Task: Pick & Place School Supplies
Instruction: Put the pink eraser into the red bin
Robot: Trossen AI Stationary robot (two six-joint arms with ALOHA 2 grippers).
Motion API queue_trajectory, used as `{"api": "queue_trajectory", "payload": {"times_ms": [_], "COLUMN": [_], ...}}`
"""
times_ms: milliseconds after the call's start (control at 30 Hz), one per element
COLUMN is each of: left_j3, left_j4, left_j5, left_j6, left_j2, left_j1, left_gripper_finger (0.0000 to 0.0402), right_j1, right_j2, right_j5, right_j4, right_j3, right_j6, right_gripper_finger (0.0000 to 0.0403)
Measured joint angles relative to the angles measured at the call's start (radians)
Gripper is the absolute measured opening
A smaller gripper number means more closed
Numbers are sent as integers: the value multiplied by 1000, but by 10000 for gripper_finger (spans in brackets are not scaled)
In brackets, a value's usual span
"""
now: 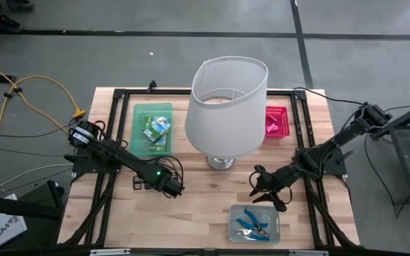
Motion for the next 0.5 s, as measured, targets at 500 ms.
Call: {"api": "queue_trajectory", "payload": {"times_ms": [500], "left_j3": [-1], "left_j4": [0], "left_j5": [5], "left_j6": [5], "left_j2": [1], "left_j1": [0], "left_gripper_finger": [84], "right_j1": [0], "right_j2": [0], "right_j5": [1], "right_j4": [0], "right_j3": [0], "right_j6": [0], "right_gripper_finger": [110]}}
